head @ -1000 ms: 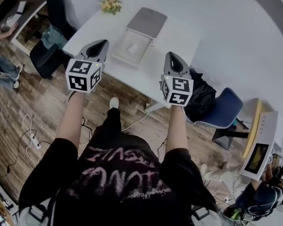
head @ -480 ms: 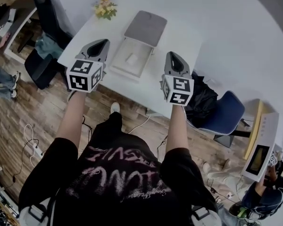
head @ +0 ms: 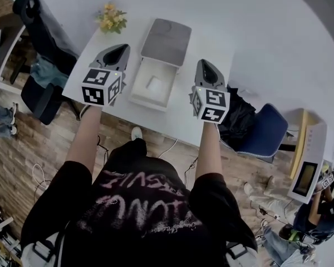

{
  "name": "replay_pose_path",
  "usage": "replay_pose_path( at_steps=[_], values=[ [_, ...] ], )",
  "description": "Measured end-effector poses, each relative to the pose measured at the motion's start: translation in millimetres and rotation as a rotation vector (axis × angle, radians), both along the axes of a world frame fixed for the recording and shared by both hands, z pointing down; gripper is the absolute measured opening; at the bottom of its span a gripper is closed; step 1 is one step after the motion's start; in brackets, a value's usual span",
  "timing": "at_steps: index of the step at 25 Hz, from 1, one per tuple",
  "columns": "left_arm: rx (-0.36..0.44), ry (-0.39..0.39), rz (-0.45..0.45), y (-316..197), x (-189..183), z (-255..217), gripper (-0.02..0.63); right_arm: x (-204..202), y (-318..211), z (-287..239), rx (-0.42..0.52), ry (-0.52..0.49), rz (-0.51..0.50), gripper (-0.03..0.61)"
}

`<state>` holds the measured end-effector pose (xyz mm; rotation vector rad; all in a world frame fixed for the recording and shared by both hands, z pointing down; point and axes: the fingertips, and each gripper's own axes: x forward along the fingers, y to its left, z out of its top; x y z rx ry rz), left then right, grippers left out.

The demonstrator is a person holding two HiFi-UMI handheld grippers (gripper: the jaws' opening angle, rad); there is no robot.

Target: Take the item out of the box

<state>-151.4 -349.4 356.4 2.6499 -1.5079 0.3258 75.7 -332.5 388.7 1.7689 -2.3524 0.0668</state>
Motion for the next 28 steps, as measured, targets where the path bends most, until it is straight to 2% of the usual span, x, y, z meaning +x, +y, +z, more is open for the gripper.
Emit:
replay_pose_path(
  at_steps=[9,14,19,28],
  values=[
    [-0.003,0.004,0.076,-43,-3,0,0.002,-6,-30,-7,0.01,-0.007,0.091,0.003],
    [-0.004,-0.002,0.106,-56,-1,5,0.002,-2,-37,-3,-0.008,-0.02,0.127,0.003],
    [-0.001,0.028,0.162,-60,9,7,0.003,3,-38,0,-0.015,-0.009,0.154,0.003],
    [-0.004,0.03,0.167,-69,22,10,0.003,15,-44,-1,-0.013,-0.011,0.161,0.003]
  ],
)
